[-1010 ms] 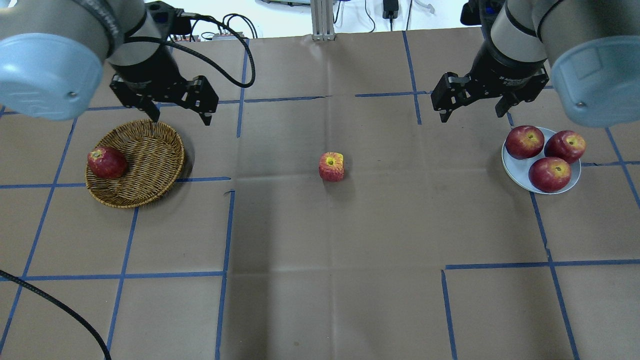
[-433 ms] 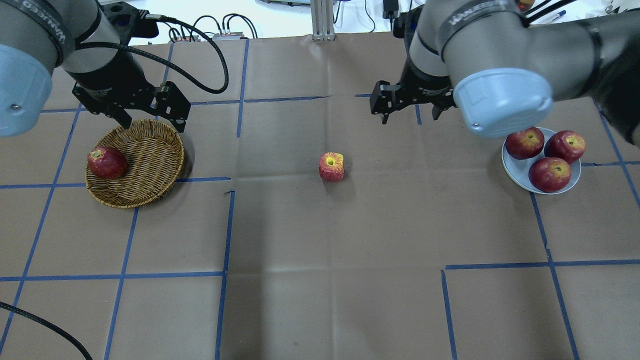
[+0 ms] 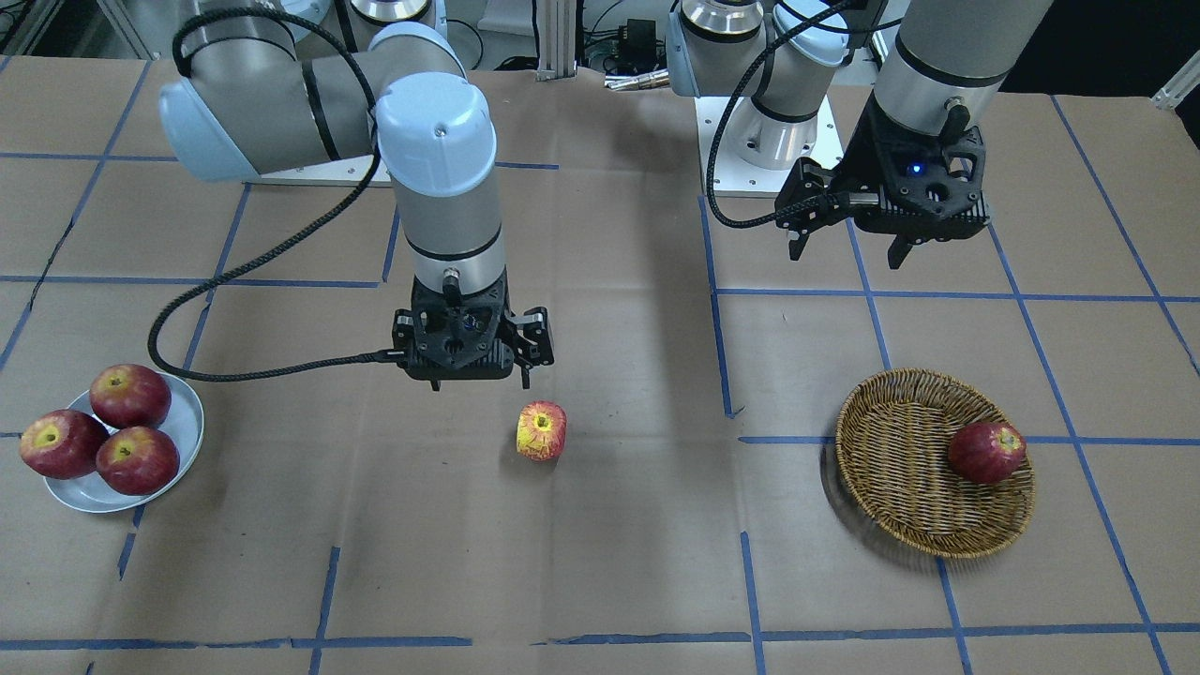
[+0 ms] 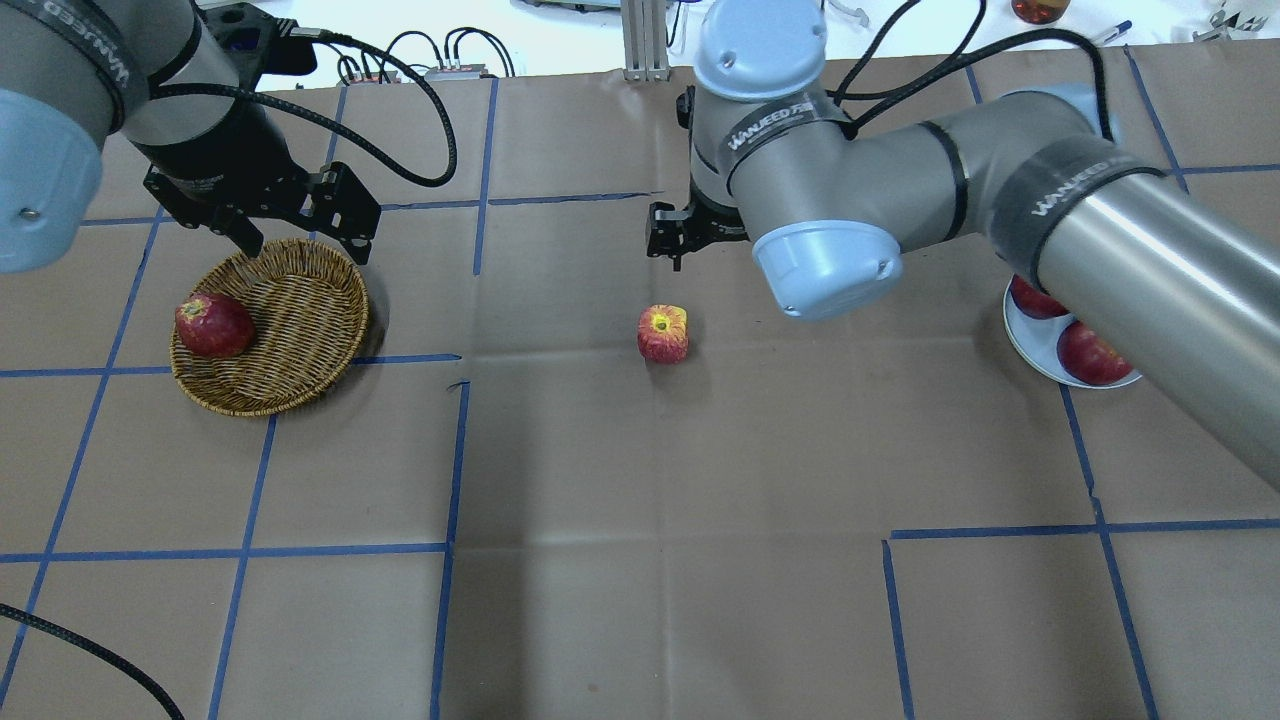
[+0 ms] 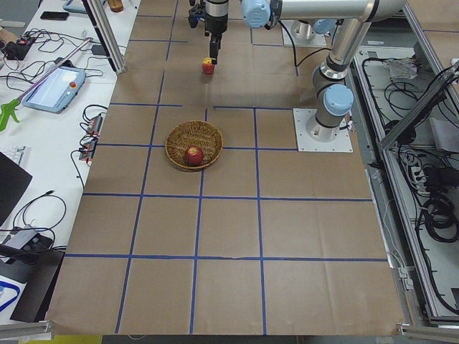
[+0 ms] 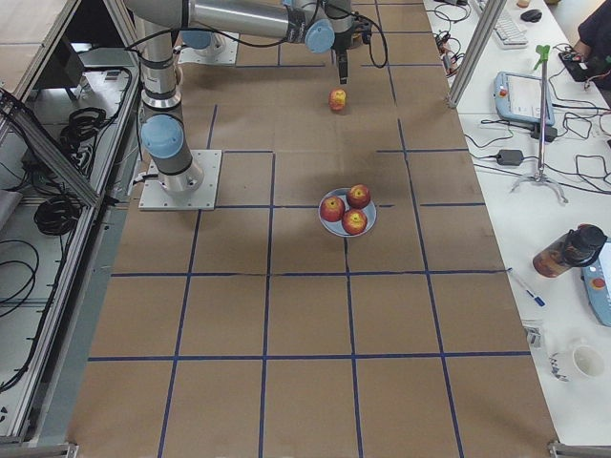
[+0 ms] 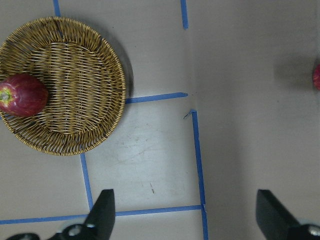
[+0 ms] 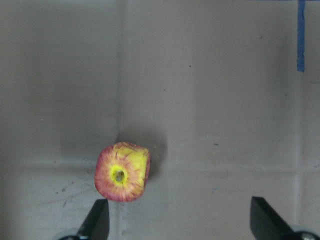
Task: Transfer apple from basket to plate
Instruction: 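Reach the right gripper over to the apple on the table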
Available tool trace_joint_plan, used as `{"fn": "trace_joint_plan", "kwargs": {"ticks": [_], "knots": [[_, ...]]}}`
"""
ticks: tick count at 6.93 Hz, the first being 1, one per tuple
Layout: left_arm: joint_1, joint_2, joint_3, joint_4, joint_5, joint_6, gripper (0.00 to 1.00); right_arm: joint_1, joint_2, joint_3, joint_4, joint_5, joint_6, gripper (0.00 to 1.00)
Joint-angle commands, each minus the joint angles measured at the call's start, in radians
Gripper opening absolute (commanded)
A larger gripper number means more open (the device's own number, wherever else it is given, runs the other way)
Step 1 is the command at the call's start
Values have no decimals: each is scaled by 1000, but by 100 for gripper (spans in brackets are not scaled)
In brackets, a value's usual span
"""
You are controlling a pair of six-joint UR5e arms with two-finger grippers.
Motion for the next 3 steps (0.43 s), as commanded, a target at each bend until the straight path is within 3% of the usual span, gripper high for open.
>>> {"fn": "trace_joint_plan", "kwargs": {"ticks": [1, 3], "knots": [[0, 0, 1, 2, 1, 2, 99, 31, 80, 1, -70, -28, 41, 100], [1, -6, -2, 0, 1, 4, 99, 61, 148, 1, -145, -33, 69, 100]]}}
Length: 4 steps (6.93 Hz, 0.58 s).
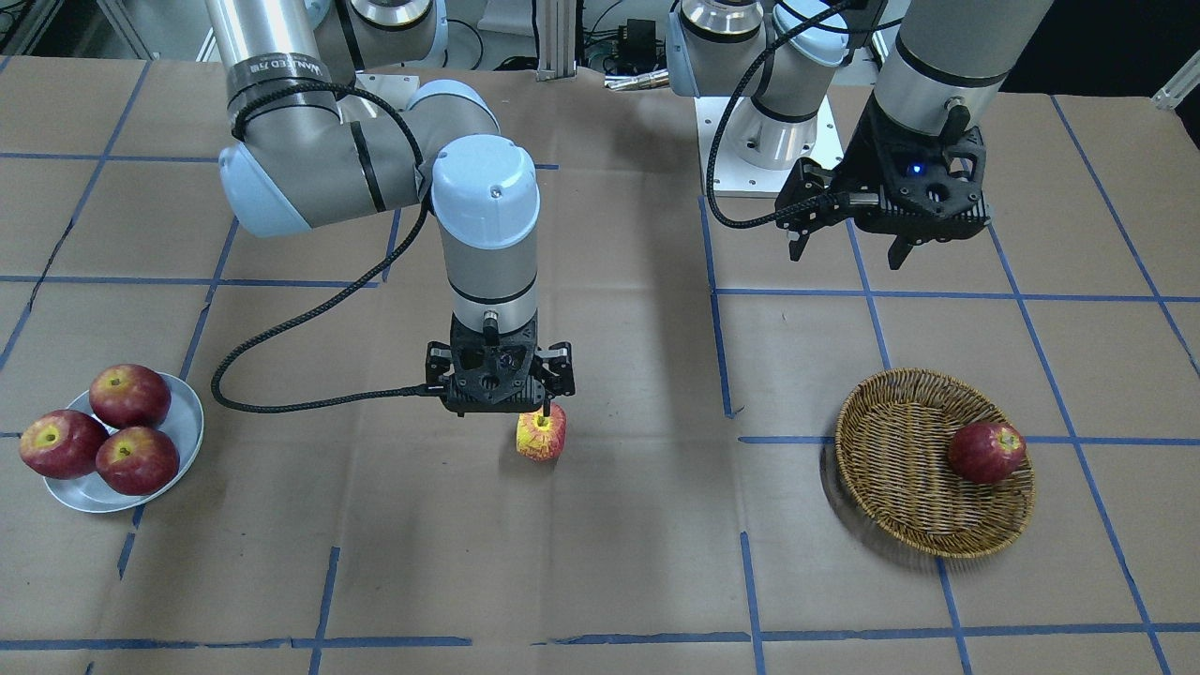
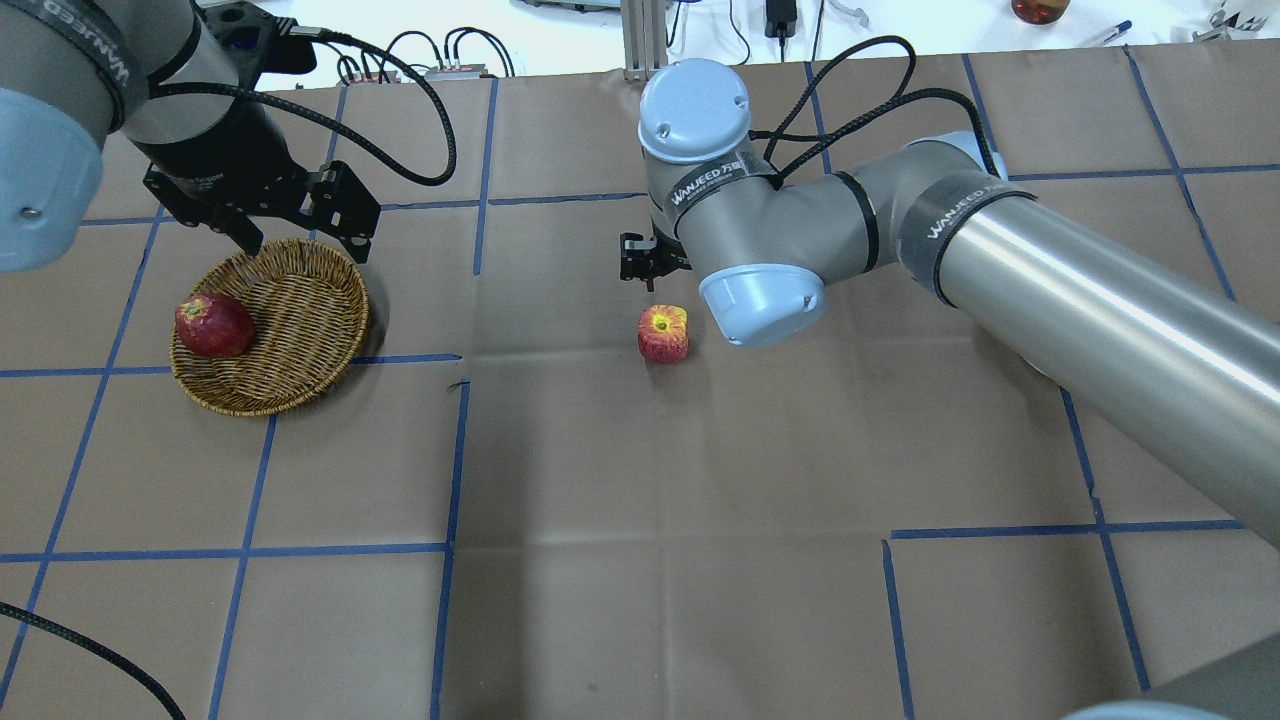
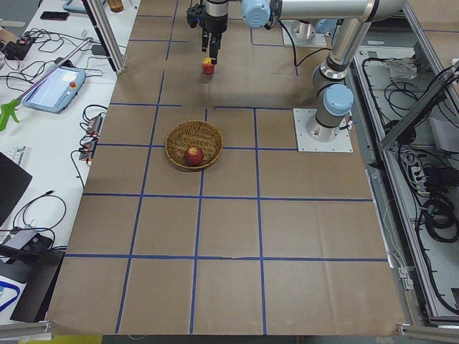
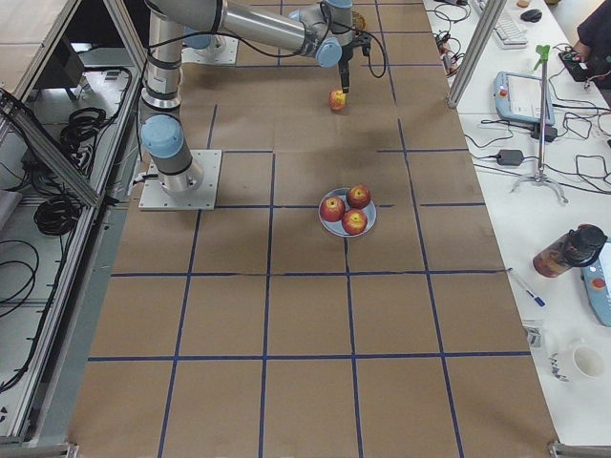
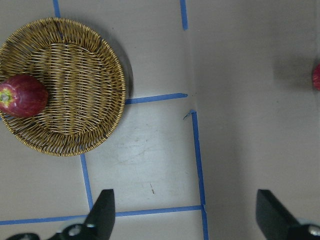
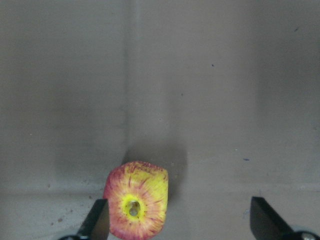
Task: Transfer apple from basket to plate
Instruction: 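Reach the right gripper over to the apple on the table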
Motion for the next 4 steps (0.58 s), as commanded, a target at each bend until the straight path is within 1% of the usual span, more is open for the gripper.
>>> {"fn": "trace_joint_plan", "kwargs": {"ticks": [1, 3, 4], "knots": [[1, -2, -2, -1, 2, 1, 99, 34, 68, -1, -73, -6, 14, 100], [1, -8, -2, 8, 5, 1, 99, 37, 126, 3, -95, -1, 40, 100], [2, -16, -2, 11, 6, 1, 99, 37, 135, 8, -93, -1, 40, 100]]}}
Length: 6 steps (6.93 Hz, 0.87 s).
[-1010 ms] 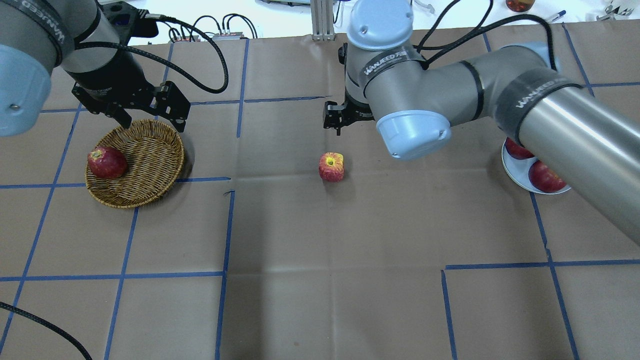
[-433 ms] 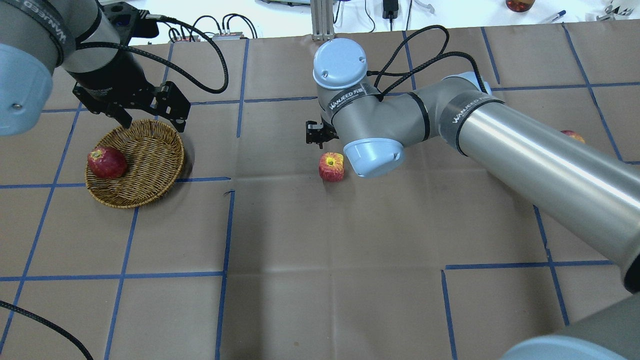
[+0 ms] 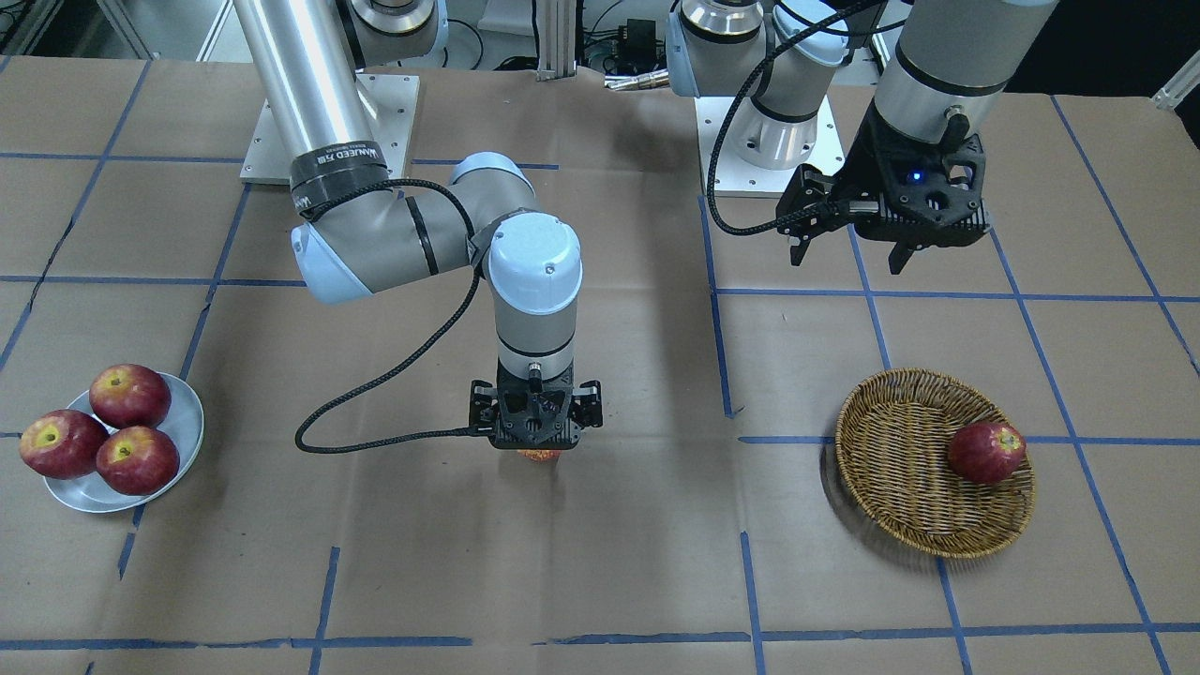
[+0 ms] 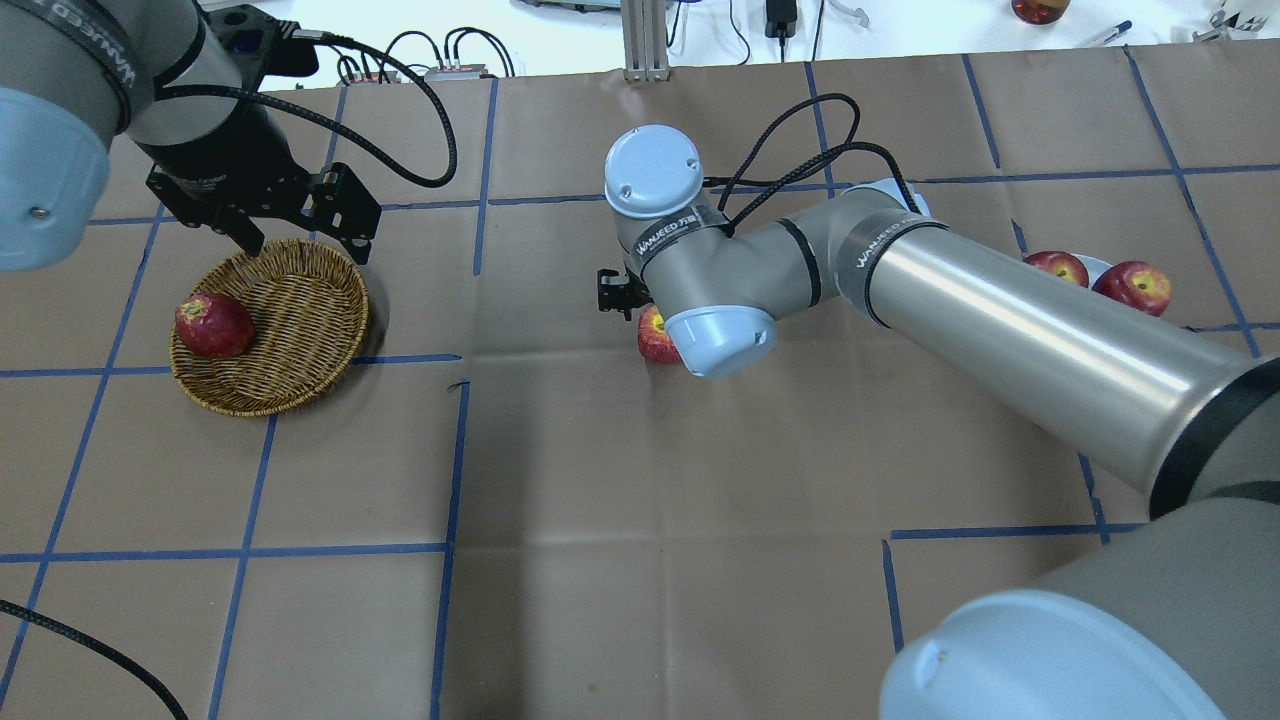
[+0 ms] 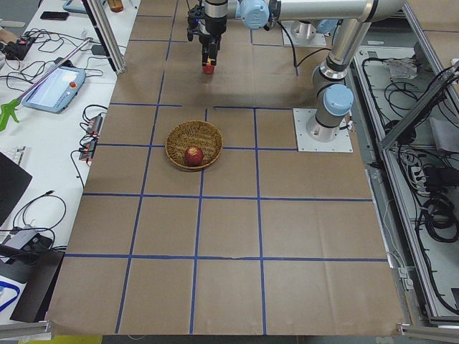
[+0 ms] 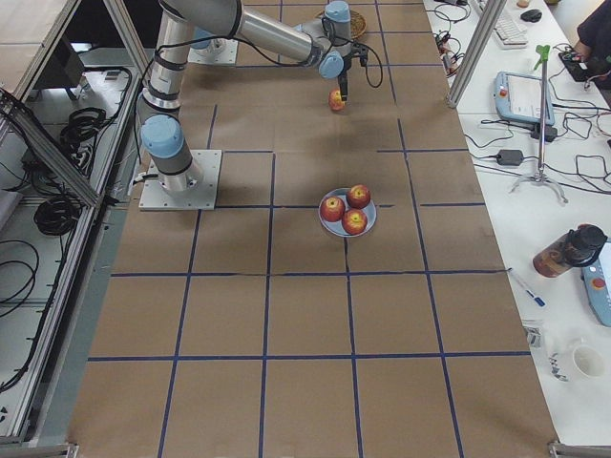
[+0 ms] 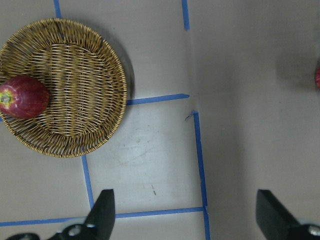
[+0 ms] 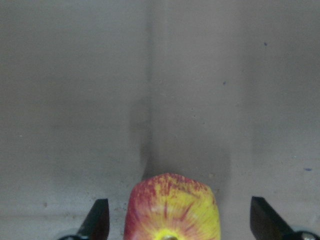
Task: Transfer apple from basket to plate
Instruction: 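Close the right gripper on the apple and lift it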
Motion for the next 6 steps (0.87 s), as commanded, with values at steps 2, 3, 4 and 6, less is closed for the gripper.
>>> {"fn": "trace_joint_plan", "kwargs": {"ticks": [2, 3, 4, 6], "knots": [[0, -17, 0, 4, 0, 0, 99, 6, 23, 7, -2, -3, 2, 89], [0, -22, -2, 4, 0, 0, 99, 7, 23, 7, 2, -5, 2, 69], [0, -23, -3, 4, -1, -2, 99, 6, 23, 5, 5, -5, 2, 52], [-2, -26, -4, 4, -2, -2, 99, 1, -8, -9, 11, -4, 1, 41]]}}
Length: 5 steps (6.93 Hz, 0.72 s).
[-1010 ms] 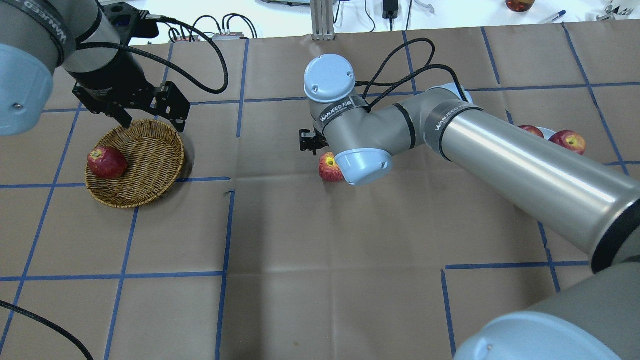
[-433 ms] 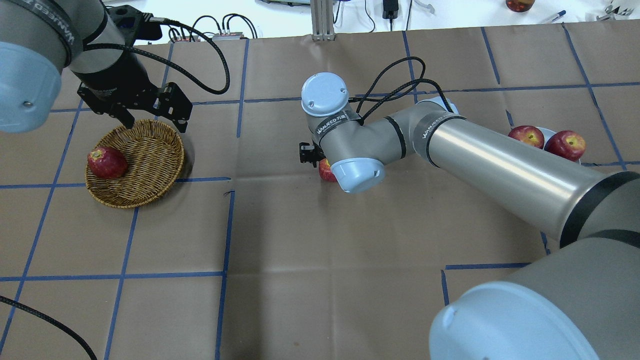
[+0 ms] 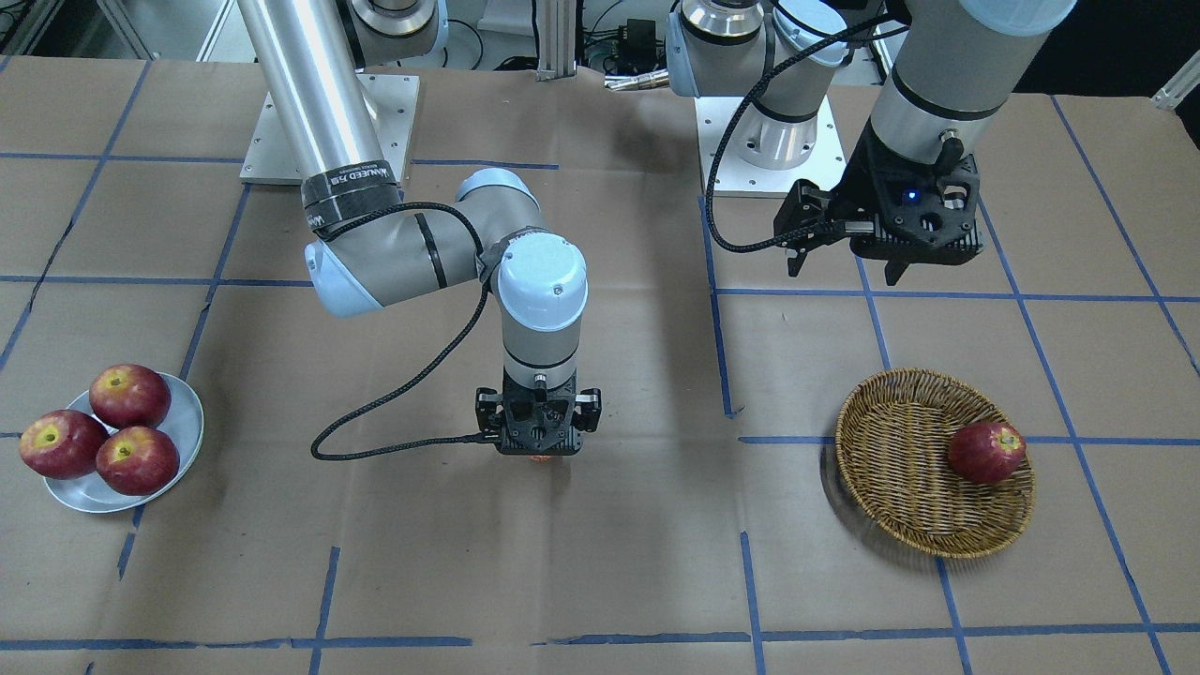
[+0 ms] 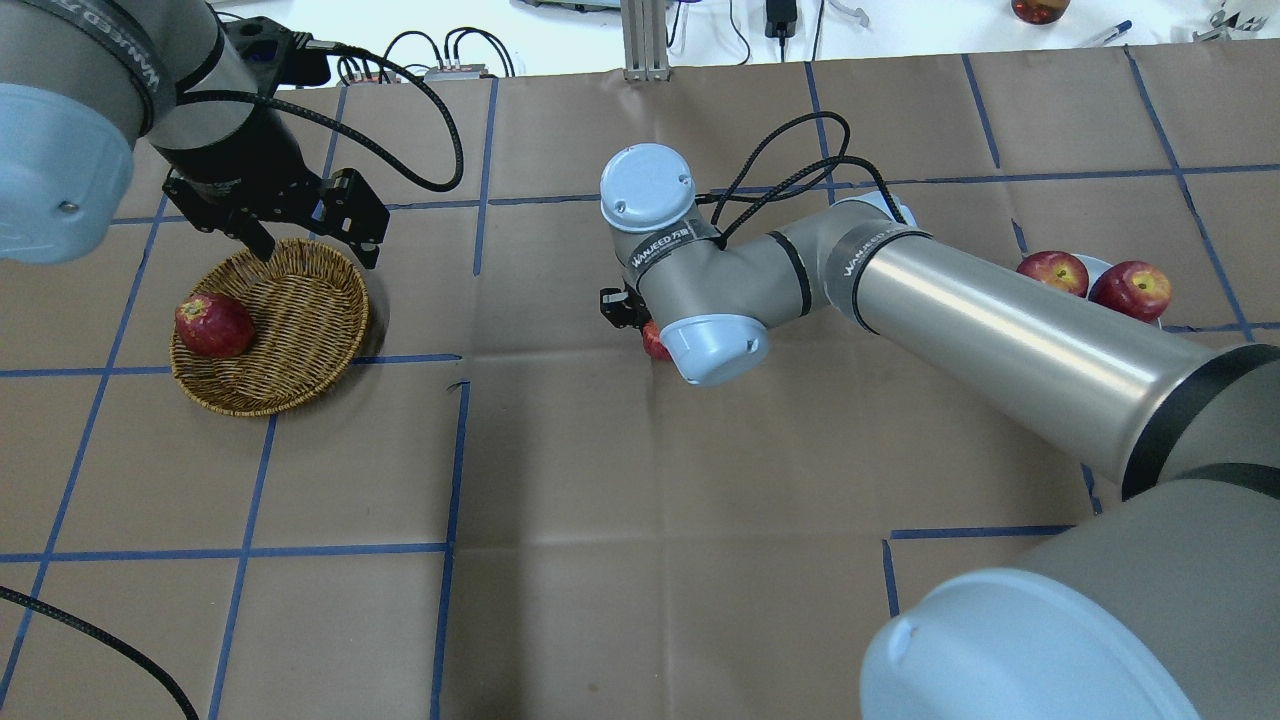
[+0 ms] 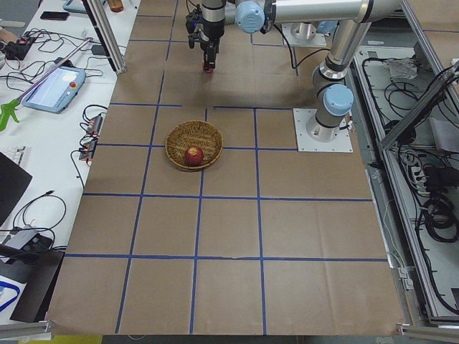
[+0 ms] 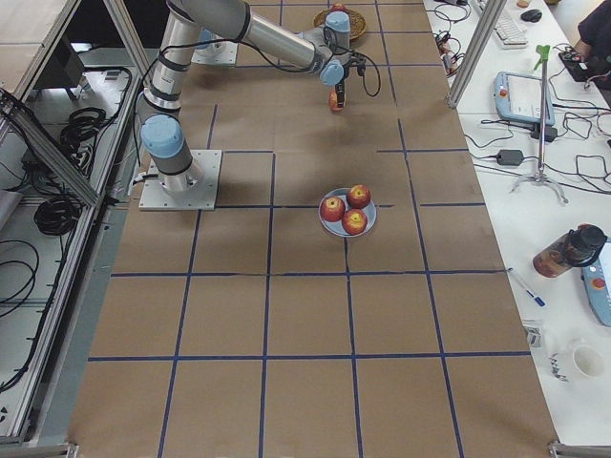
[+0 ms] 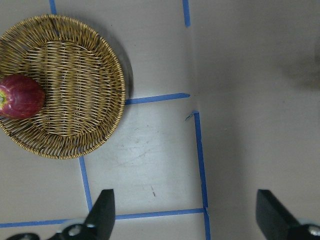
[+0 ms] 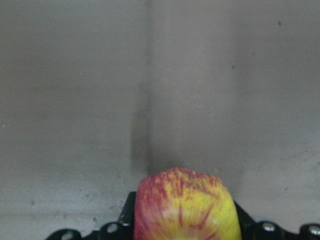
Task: Transfer apple from basket to plate
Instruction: 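Close the right gripper on the apple and lift it, then carry the apple with the right gripper and place it on the plate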
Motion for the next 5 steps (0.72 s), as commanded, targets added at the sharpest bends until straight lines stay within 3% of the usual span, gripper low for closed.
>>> {"fn": "trace_joint_plan", "kwargs": {"ticks": [1, 3, 5], "knots": [[-1, -10, 0, 2, 0, -2, 99, -26, -67, -5, 6, 2, -5, 41], [-1, -14, 0, 3, -2, -2, 99, -116, -176, 1, 124, 5, -39, 41], [-1, -17, 3, 3, 0, -2, 99, -284, -283, 15, 256, -1, -240, 41]]}}
